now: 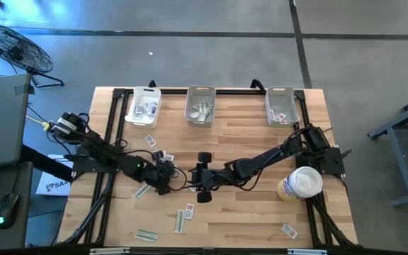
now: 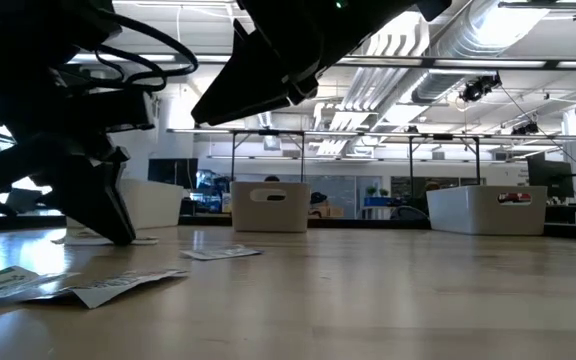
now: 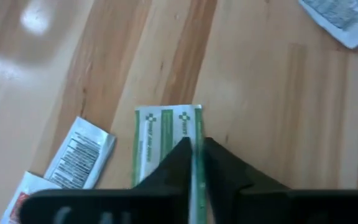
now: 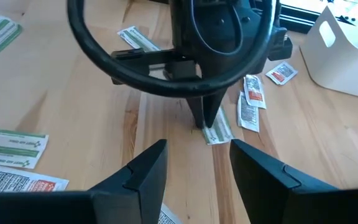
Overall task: Pick & Place First Aid Supplies
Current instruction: Put the green pad into the left gray bin
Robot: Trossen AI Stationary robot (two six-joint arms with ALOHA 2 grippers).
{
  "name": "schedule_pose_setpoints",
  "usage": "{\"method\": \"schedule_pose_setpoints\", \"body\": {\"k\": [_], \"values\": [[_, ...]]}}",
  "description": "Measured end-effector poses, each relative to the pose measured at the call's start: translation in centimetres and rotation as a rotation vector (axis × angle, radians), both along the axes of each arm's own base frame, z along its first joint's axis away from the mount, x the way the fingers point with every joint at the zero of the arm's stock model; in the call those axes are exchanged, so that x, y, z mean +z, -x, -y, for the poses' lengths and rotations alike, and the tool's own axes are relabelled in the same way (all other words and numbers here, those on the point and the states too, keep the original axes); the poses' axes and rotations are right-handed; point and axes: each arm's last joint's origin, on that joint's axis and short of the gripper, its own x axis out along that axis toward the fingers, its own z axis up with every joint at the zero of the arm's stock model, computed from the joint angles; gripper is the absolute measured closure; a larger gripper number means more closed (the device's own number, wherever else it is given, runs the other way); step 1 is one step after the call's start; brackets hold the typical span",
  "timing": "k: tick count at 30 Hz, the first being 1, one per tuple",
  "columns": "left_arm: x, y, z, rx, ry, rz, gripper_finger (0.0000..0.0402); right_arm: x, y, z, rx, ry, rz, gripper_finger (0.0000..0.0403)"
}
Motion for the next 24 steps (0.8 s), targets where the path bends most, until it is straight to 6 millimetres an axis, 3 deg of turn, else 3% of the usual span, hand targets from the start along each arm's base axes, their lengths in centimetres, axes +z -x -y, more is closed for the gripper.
{"method": "schedule_pose_setpoints", "body": {"k": [3, 12, 24], "values": [[0.0, 0.0, -0.1, 0.02, -0.005, 0.006, 0.0395, 0.0, 0.0, 0.0, 0.005, 0.008, 0.0, 0.0233], [0.5, 0.2, -0.3, 0.007, -0.041, 0.02, 0.0399, 0.0, 0.0, -0.2, 0.074, -0.001, -0.013, 0.0233], [3.5, -0.2, 0.0, -0.068, 0.015, 0.186, 0.0401, -0.1, 0.0, -0.3, 0.125, 0.025, -0.02, 0.0233]]}}
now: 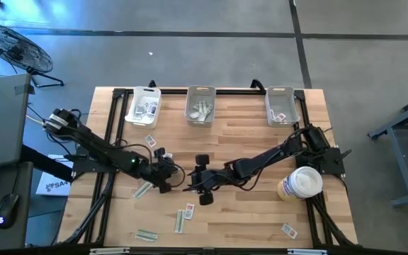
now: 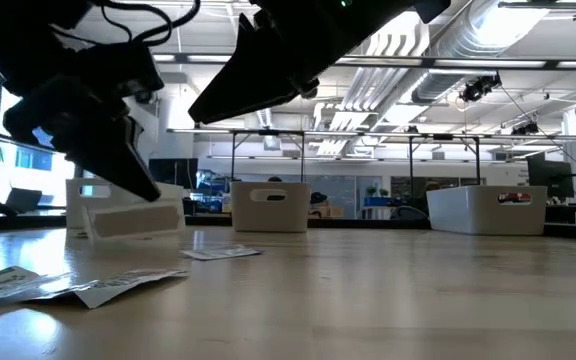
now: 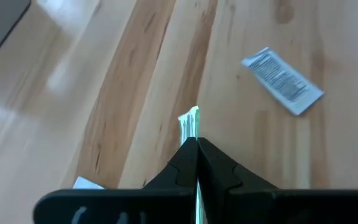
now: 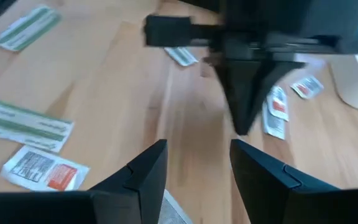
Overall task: Pick & Place First Aid Supplies
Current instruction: Put the green pad into the left gray bin
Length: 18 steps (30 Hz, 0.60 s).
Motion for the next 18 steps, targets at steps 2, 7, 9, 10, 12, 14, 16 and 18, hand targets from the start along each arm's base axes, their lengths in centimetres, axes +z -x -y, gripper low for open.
{"method": "schedule_pose_setpoints", "body": {"k": [2, 7, 9, 10, 12, 14, 16, 18], "values": [[0.5, 0.1, 0.0, -0.008, 0.017, 0.014, 0.0401, -0.4, -0.1, -0.2, 0.037, 0.014, -0.007, 0.0232], [2.0, 0.4, -0.1, -0.023, 0.053, 0.074, 0.0401, -2.2, -0.8, 0.1, 0.001, 0.066, -0.004, 0.0217], [2.3, 0.7, -0.2, -0.033, 0.06, 0.067, 0.0401, -2.7, -1.0, 0.6, -0.04, 0.091, -0.012, 0.0209], [2.3, 0.8, -0.2, -0.048, 0.071, 0.057, 0.0401, -2.7, -1.1, 0.8, -0.05, 0.093, -0.012, 0.0205], [1.9, 1.1, -0.2, -0.067, 0.075, 0.01, 0.0401, -2.8, -1.1, 1.3, -0.067, 0.092, -0.018, 0.0199], [1.3, 1.2, -0.2, -0.071, 0.07, -0.013, 0.0401, -2.7, -1.2, 1.5, -0.084, 0.079, -0.011, 0.0197], [0.5, 1.2, -0.3, -0.063, 0.055, -0.025, 0.0401, -2.7, -1.3, 1.6, -0.09, 0.079, -0.003, 0.0197], [-0.3, 1.1, -0.2, -0.06, 0.055, -0.018, 0.0401, -2.6, -1.3, 1.7, -0.091, 0.069, 0.004, 0.0198]]}}
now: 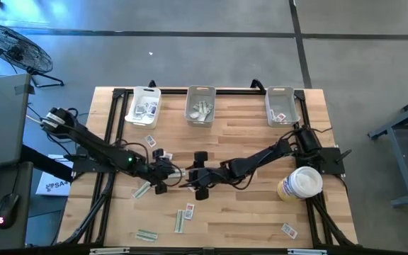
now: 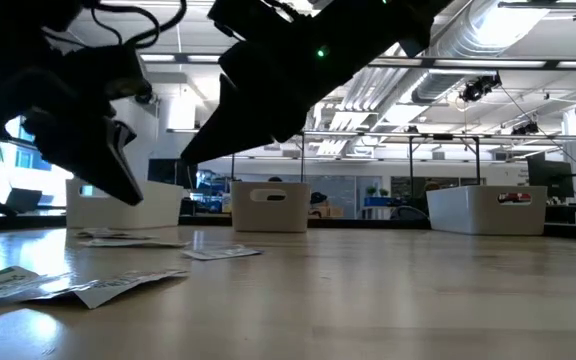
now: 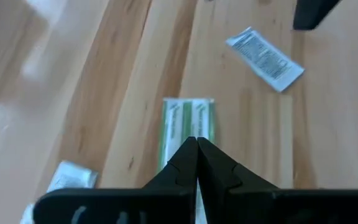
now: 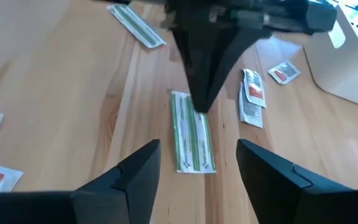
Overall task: Pick & Place First Aid Supplies
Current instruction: Put the green pad into the left gray bin
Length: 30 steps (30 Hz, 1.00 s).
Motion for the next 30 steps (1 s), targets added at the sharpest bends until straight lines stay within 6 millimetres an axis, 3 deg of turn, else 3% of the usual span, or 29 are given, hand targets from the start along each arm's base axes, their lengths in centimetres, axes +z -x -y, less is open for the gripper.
{"method": "schedule_pose_setpoints", "body": {"k": [5, 16, 25, 30], "values": [[-1.0, -1.0, 0.5, -0.043, -0.017, 0.046, 0.0388, 0.0, 0.0, 0.2, -0.017, -0.018, 0.002, 0.0197], [-2.9, -2.0, 0.8, -0.079, -0.091, 0.038, 0.0276, -0.2, 0.2, 0.0, -0.027, -0.016, -0.026, 0.0199], [-4.5, -2.7, 1.0, -0.048, -0.116, 0.044, 0.0271, 0.4, 0.7, -1.3, -0.025, 0.031, -0.011, 0.0198], [-5.0, -3.0, 0.4, 0.079, -0.034, 0.043, 0.0277, 0.3, 0.7, -1.4, -0.02, 0.017, -0.018, 0.0197]]}}
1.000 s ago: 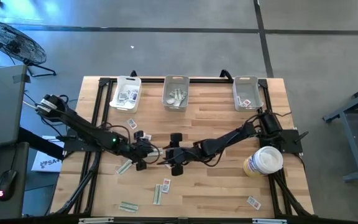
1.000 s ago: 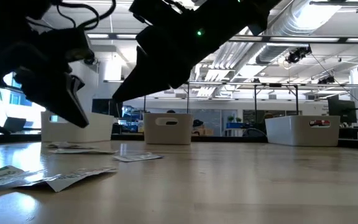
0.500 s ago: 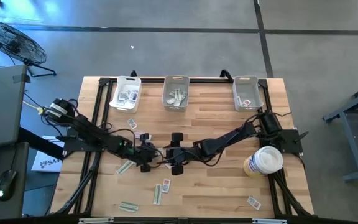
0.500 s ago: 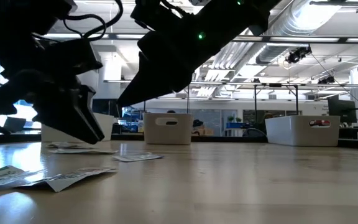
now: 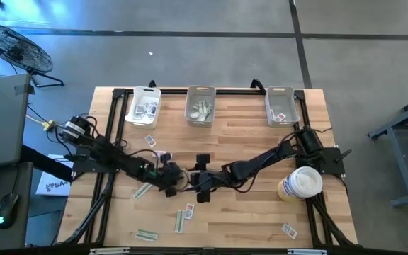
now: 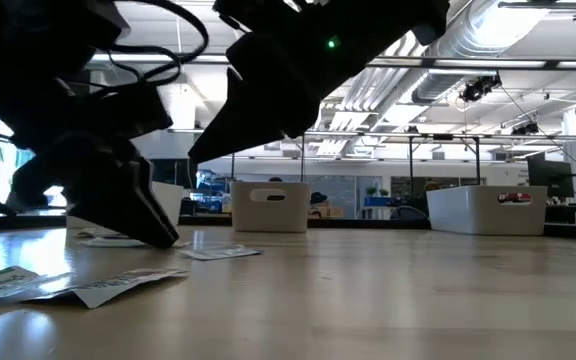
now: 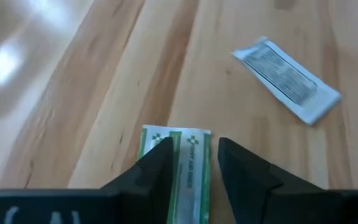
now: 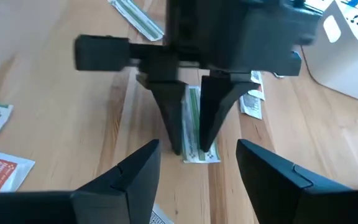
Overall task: Pick & Place First Aid Supplies
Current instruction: Put the green pad into the left gray bin
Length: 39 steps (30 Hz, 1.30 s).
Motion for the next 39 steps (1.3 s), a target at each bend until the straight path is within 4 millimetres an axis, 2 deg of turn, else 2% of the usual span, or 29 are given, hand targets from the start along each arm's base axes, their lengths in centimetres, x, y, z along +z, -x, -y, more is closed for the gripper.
{"method": "schedule_pose_setpoints", "body": {"k": [3, 7, 9, 14, 17, 19, 22, 27, 30, 36, 39], "values": [[-0.4, -0.2, -0.7, 0.047, 0.04, -0.014, 0.0304, 0.0, 0.0, 0.1, -0.003, -0.005, 0.001, 0.0199], [-0.6, -0.4, -1.4, 0.077, 0.033, -0.025, 0.0372, 0.0, 0.0, 0.1, -0.002, -0.004, -0.003, 0.0197], [-0.6, -0.4, -1.5, 0.084, 0.027, -0.024, 0.0393, -0.1, 0.1, 0.1, -0.005, 0.004, -0.014, 0.0198], [0.0, -0.3, -1.5, 0.038, 0.044, -0.021, 0.0392, -0.3, 1.1, 0.1, -0.076, 0.144, -0.1, 0.0198], [1.0, -0.2, -1.4, -0.036, 0.065, 0.002, 0.0399, 0.1, 1.5, -0.3, -0.142, 0.187, -0.079, 0.0197], [2.0, -0.4, -1.2, -0.082, 0.075, 0.058, 0.0397, 0.1, 1.5, -0.5, -0.125, 0.201, -0.081, 0.0197], [3.8, -0.8, -1.0, -0.087, 0.108, 0.182, 0.04, 0.1, 1.5, -0.7, -0.092, 0.177, -0.087, 0.0197], [5.1, -1.3, -0.7, -0.135, 0.172, 0.297, 0.04, 0.2, 1.5, -0.6, -0.122, 0.201, -0.079, 0.0198], [5.4, -1.4, -0.5, -0.172, 0.193, 0.325, 0.04, 0.2, 1.5, -0.6, -0.122, 0.197, -0.078, 0.0197], [5.7, -1.4, -0.6, -0.176, 0.168, 0.342, 0.0401, 0.0, 1.4, -1.0, 0.01, 0.084, -0.108, 0.0204], [6.1, -1.4, -0.6, -0.188, 0.146, 0.359, 0.0401, 0.1, 1.3, -1.1, 0.015, 0.074, -0.092, 0.0212]]}}
